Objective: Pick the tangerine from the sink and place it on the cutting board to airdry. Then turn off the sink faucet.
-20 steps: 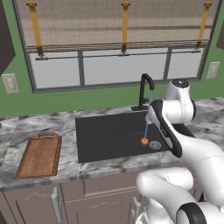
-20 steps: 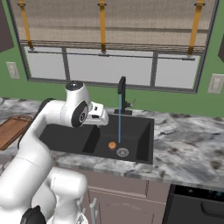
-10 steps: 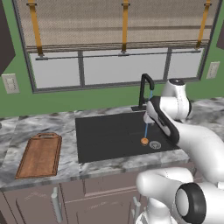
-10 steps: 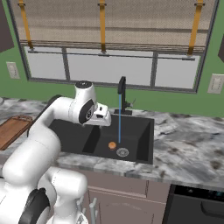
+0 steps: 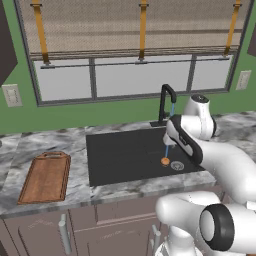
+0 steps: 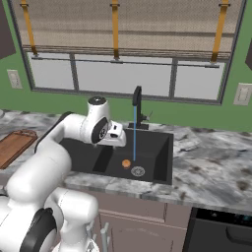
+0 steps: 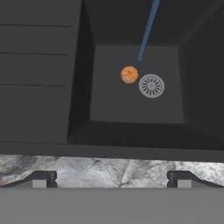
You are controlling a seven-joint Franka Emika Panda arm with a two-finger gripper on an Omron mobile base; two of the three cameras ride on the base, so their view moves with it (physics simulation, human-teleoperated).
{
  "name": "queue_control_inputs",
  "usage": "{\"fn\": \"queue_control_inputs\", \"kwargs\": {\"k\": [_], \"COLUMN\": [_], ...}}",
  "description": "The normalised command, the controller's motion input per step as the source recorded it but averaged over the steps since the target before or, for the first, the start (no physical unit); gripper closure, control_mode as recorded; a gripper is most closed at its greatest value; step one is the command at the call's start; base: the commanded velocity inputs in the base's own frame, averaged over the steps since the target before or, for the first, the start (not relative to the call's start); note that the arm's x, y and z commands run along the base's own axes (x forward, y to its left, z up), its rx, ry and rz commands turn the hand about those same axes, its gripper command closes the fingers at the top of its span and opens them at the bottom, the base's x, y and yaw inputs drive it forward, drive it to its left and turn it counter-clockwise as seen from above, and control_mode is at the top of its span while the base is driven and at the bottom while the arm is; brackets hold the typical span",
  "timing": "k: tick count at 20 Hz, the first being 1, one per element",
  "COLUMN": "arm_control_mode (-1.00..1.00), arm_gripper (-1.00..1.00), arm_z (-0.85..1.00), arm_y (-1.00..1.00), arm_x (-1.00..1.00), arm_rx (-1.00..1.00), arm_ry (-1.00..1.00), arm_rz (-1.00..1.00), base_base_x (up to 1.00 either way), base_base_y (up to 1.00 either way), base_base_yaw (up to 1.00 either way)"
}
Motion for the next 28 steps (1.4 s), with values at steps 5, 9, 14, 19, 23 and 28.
{"fn": "queue_control_inputs", "kwargs": {"k": [5,9,14,19,23,28], "arm_control_mode": [-1.0,-1.0,-1.0,-1.0,-1.0,-1.0], "arm_gripper": [-1.0,-1.0,-1.0,-1.0,-1.0,-1.0], "arm_z": [-0.11,-0.1,-0.14,-0.17,-0.12,-0.1], "arm_y": [-0.1,-0.11,-0.11,-0.08,-0.02,0.0], "arm_x": [0.02,0.07,0.13,0.15,0.16,0.18], "arm_rx": [0.0,0.0,0.0,0.0,0.02,0.03], "arm_ry": [0.0,0.0,0.0,0.0,0.0,0.0], "arm_rz": [0.0,0.0,0.0,0.0,0.0,0.0], "base_base_x": [0.0,0.0,0.0,0.0,0.0,0.0], "base_base_y": [0.0,0.0,0.0,0.0,0.0,0.0], "base_base_yaw": [0.0,0.0,0.0,0.0,0.0,0.0]}}
